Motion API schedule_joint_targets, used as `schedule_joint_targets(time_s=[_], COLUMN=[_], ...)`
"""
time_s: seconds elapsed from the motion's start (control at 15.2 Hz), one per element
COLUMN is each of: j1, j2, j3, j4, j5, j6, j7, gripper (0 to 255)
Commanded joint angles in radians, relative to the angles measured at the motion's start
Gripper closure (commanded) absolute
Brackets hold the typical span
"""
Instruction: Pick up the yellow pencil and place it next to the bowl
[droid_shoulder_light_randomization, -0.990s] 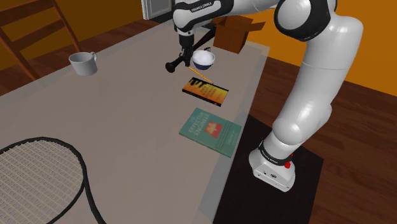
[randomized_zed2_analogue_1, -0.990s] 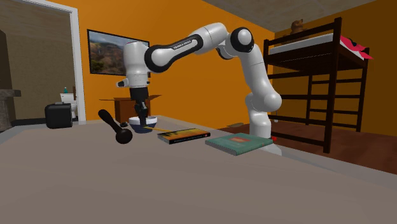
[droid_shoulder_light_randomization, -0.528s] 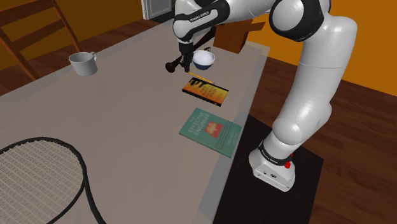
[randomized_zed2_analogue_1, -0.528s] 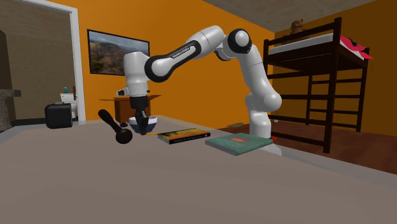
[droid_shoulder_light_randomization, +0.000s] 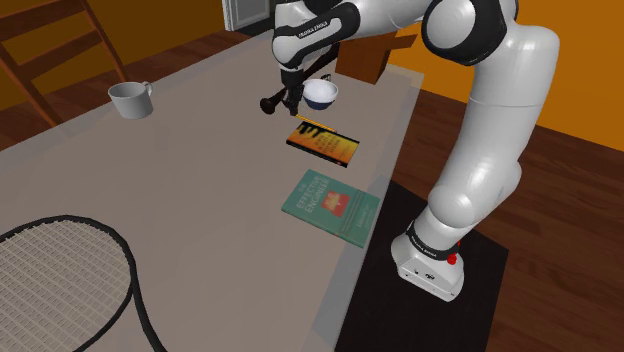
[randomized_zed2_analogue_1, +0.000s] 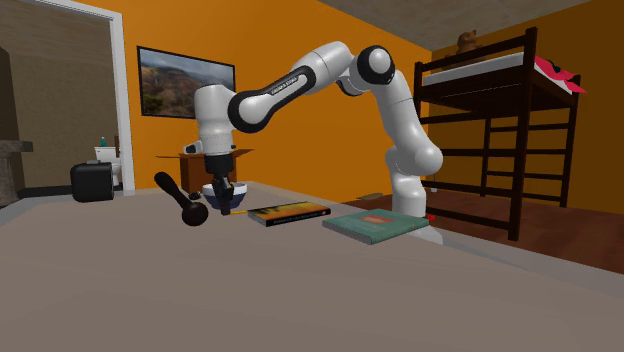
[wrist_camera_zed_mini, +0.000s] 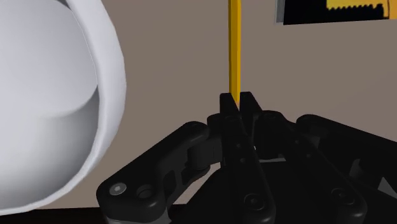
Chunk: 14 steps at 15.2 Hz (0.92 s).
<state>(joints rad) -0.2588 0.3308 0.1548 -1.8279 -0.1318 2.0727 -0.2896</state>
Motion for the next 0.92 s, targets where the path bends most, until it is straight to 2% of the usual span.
schedule_joint_targets(time_s=[0.0,0.33,0.59,0.86], j1=[0.000,0.000,0.003,0.003], j2=[0.000,0.000,-0.037,-0.037], j3=[0.000,0.000,0.006,0.006], j4=[0.000,0.000,0.078,0.078], j5=[0.000,0.000,0.012,0.012], j6=[0.000,0.000,-0.115,-0.115], j7=[0.000,0.000,-0.008,-0.008], gripper=[0,0,0,0])
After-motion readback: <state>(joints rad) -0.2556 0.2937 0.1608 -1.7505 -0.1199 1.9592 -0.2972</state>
